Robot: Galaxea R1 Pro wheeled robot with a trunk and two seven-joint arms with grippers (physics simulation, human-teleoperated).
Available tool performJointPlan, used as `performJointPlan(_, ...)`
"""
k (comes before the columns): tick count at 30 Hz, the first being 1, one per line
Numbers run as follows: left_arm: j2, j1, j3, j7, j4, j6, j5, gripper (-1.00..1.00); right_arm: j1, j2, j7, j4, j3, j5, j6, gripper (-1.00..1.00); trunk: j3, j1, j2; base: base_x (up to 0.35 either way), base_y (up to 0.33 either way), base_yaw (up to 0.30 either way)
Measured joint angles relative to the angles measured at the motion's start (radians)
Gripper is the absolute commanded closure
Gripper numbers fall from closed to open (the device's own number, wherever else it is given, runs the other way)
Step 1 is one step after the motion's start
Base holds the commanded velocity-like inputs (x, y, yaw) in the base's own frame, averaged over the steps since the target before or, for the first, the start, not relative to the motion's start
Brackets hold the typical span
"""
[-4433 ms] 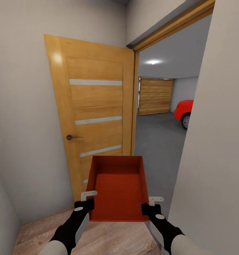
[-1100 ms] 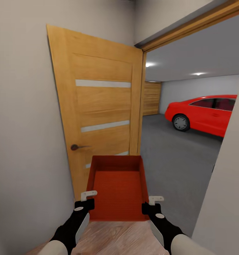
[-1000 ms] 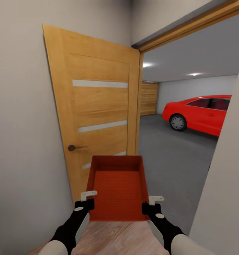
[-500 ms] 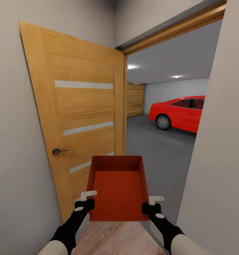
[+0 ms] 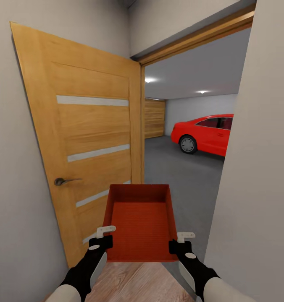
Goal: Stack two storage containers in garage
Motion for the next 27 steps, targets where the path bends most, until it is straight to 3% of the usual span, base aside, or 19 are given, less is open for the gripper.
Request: performJointPlan(27, -0.001, 0.0, 0.0, 0.0, -0.002, -0.001, -0.005, 1.0, 0.0, -0.001, -0.001, 0.002, 0.004, -0.007, -0.006, 1.0, 0.0, 0.0, 0.0, 0.005, 0.0, 0.0)
